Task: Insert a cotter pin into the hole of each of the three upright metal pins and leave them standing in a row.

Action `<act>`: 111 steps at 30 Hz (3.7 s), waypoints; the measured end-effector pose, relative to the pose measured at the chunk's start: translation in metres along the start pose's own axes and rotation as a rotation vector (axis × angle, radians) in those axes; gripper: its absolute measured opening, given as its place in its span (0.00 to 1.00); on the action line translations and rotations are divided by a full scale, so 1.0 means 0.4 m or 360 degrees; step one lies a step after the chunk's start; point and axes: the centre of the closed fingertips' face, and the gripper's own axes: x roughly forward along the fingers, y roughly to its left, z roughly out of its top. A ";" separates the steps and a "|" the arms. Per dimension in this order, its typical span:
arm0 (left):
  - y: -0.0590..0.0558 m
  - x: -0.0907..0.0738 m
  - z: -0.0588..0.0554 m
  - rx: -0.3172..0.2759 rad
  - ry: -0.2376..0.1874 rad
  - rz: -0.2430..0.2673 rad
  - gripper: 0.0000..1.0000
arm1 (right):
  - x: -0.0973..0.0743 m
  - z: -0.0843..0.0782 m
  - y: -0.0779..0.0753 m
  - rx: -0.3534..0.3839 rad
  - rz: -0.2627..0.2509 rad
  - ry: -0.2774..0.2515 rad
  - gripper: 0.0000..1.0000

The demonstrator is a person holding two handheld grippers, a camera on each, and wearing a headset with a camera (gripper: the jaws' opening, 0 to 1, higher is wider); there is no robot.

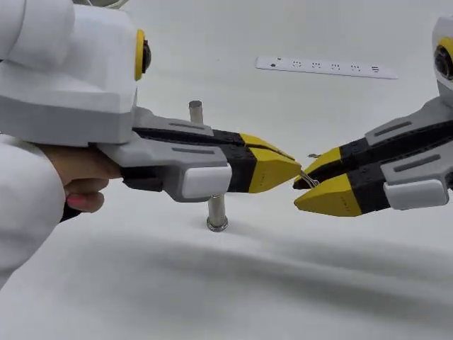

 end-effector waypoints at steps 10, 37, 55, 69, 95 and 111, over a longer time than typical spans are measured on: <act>-0.013 0.004 -0.010 0.0052 0.0034 -0.0016 0.00 | 0.002 -0.004 0.015 0.0020 0.0055 0.0016 0.00; -0.005 -0.012 -0.032 0.0168 0.0092 -0.0031 0.00 | 0.001 0.000 0.025 -0.0049 0.0112 0.0080 0.00; 0.117 -0.057 -0.083 0.0293 0.0181 0.0281 0.40 | -0.001 -0.052 -0.042 -0.0120 -0.0109 0.0259 0.00; 0.204 -0.094 -0.169 0.0238 0.0324 0.0386 0.26 | 0.081 -0.122 -0.078 -0.0227 -0.0178 0.0430 0.00; 0.237 -0.091 -0.198 0.0258 0.0404 0.0323 0.10 | 0.149 -0.087 -0.117 -0.0198 -0.0157 0.0396 0.00; 0.215 -0.075 -0.206 0.0239 0.0457 0.0322 0.10 | 0.162 -0.090 -0.125 -0.0226 -0.0153 0.0417 0.00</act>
